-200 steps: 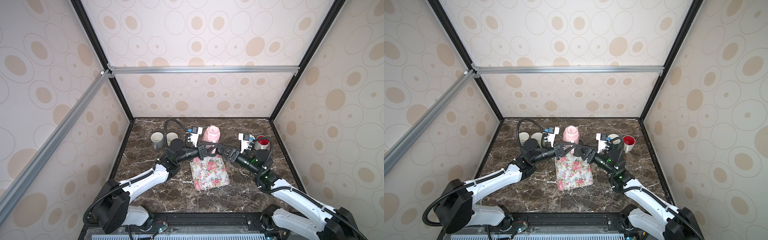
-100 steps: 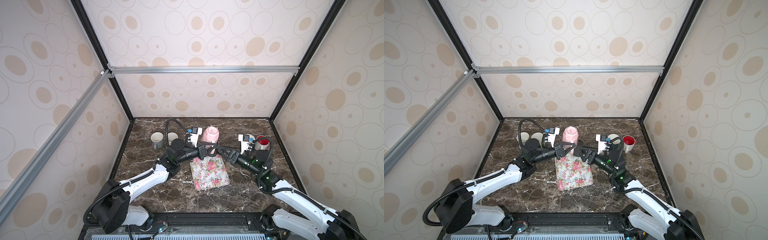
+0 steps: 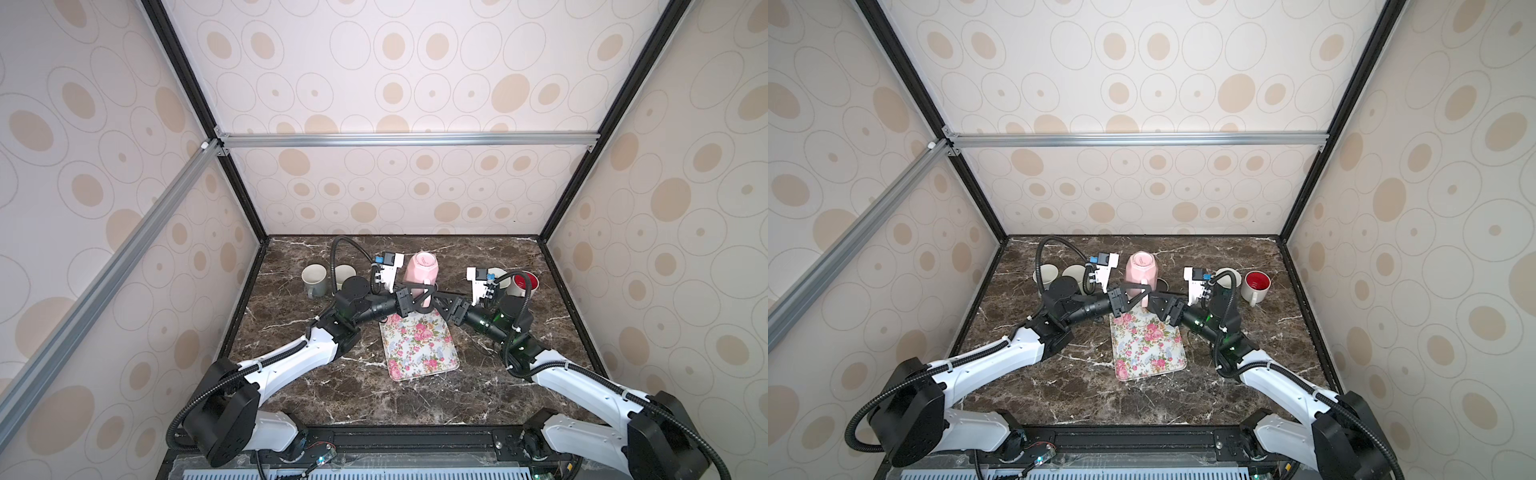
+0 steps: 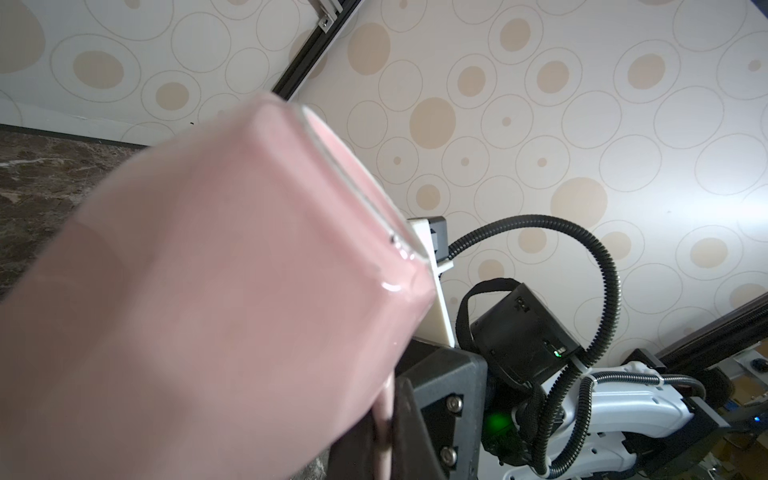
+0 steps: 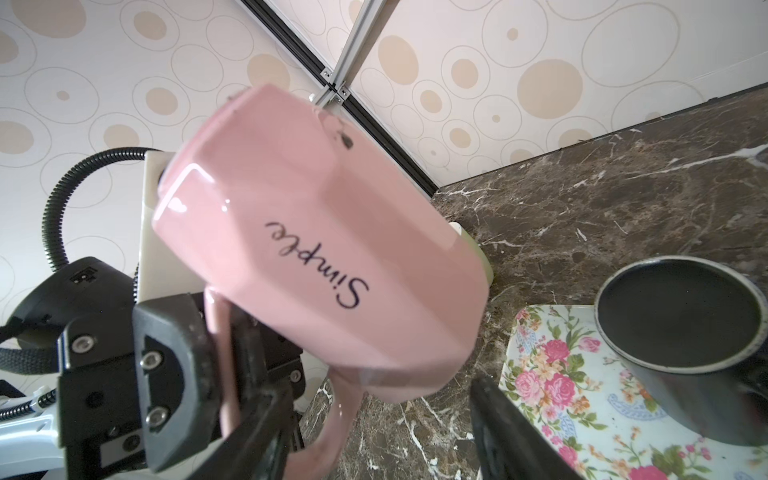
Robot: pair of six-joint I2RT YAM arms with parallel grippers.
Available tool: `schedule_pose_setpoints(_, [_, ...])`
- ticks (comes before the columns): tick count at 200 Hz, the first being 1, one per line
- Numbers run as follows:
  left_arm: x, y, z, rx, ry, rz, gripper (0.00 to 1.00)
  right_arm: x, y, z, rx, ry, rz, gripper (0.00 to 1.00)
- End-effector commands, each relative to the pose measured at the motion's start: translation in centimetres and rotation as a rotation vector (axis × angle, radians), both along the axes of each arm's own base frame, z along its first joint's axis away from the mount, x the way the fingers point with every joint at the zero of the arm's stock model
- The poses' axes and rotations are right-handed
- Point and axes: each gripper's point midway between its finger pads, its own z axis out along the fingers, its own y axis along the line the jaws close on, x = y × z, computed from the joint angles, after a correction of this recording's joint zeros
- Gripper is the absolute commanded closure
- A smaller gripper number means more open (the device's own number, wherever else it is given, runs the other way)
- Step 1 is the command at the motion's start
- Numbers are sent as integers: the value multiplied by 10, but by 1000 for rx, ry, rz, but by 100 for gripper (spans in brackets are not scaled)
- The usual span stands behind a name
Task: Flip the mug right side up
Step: 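Close the right gripper on the pink mug's handle while the left gripper holds it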
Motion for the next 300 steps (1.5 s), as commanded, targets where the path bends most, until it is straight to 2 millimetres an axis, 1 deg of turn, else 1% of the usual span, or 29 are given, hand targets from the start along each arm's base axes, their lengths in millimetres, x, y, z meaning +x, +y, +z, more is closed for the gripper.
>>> schedule_pose_setpoints(1, [-15,20,99,-190,-225,31,100,2,1,30,47,-87,9,31])
schedule_pose_setpoints(22, [-17,25,106,-213,-235,42,100,3,0,34,60,-94,4,30])
schedule_pose_setpoints(54, [-20,32,115,-273,-239,40,100,3,0,47,96,-117,13,30])
schedule_pose_setpoints(105, [-22,42,117,-381,-187,13,100,6,4,62,138,-154,27,31])
schedule_pose_setpoints(132, [-21,42,115,-396,-171,3,100,9,6,69,176,-159,37,32])
schedule_pose_setpoints(163, [-18,40,105,-381,-146,13,100,10,13,72,202,-150,72,33])
schedule_pose_setpoints(180, [-16,40,98,-381,-126,14,100,10,13,73,209,-156,77,33])
schedule_pose_setpoints(201, [-15,39,94,-395,-108,9,100,9,13,76,215,-161,78,33])
schedule_pose_setpoints(247, [-14,35,97,-429,-100,-25,100,12,17,85,247,-161,101,35])
schedule_pose_setpoints(300, [-4,33,94,-428,-107,-9,100,14,20,84,267,-147,116,37])
